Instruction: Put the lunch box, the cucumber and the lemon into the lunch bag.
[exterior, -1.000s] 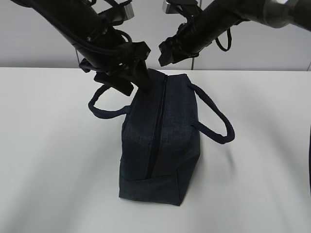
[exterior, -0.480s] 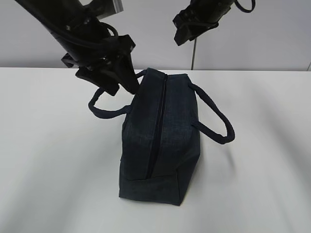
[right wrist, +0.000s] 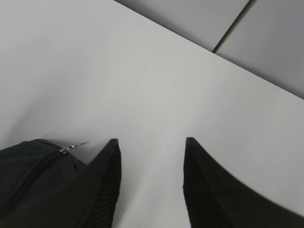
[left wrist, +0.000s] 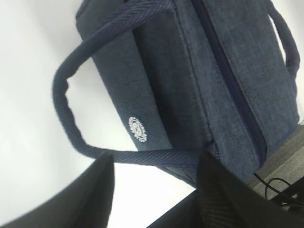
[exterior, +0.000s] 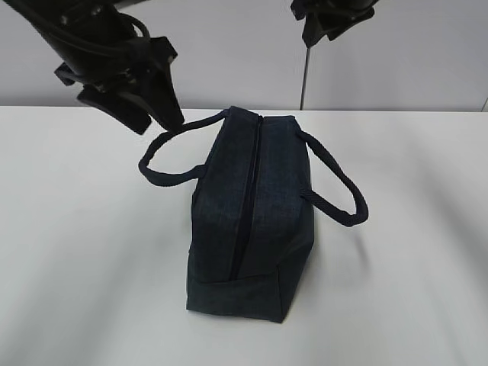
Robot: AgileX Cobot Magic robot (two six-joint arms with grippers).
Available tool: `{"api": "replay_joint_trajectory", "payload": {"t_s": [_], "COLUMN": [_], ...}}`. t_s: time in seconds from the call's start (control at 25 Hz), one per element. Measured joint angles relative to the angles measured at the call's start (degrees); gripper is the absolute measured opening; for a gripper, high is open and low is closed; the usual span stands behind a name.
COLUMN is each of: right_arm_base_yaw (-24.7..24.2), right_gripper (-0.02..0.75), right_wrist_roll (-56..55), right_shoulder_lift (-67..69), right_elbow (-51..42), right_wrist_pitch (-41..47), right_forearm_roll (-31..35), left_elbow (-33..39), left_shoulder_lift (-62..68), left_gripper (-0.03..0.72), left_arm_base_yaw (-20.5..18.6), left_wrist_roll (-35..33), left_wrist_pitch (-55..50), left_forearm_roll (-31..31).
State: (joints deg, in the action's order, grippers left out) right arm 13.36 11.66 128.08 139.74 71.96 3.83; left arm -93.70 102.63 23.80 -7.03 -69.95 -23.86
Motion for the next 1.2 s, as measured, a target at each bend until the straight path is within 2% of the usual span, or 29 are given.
{"api": "replay_joint_trajectory", "payload": {"t_s": [0.16, 0.44, 0.64, 0.88, 1.08, 1.2], "right_arm_base_yaw": [0.0, 0.0, 0.0, 0.0, 0.0, 0.0], "right_gripper": [0.328, 0.328, 0.328, 0.328, 0.328, 0.328], "right_wrist_roll": [-2.9, -3.5, -3.77, -3.9, -3.9, -3.9], "right_shoulder_lift": [-3.31, -14.46, -24.57, -37.7, -49.54, -56.31], "right_elbow": [-1.38, -14.32, -23.87, -36.78, -46.47, -50.76], "right_wrist_pitch": [0.0, 0.0, 0.1, 0.1, 0.2, 0.2], "right_forearm_roll": [-1.26, -1.92, -1.97, -2.52, -2.74, -2.89], "left_elbow": [0.0, 0.0, 0.0, 0.0, 0.0, 2.17], "left_shoulder_lift": [-2.82, -7.42, -11.62, -18.8, -25.54, -30.4], "left_gripper": [0.384, 0.384, 0.381, 0.334, 0.325, 0.323], "left_arm_base_yaw": [0.0, -0.13, -0.13, -0.13, -0.13, -0.13], "left_wrist_roll": [3.31, 6.11, 6.29, 6.32, 6.32, 6.32], "left_wrist_pitch": [-0.43, -1.03, -1.15, -1.47, -1.96, -2.03], "left_forearm_roll": [5.08, 11.67, 12.96, 13.55, 13.64, 14.12]}}
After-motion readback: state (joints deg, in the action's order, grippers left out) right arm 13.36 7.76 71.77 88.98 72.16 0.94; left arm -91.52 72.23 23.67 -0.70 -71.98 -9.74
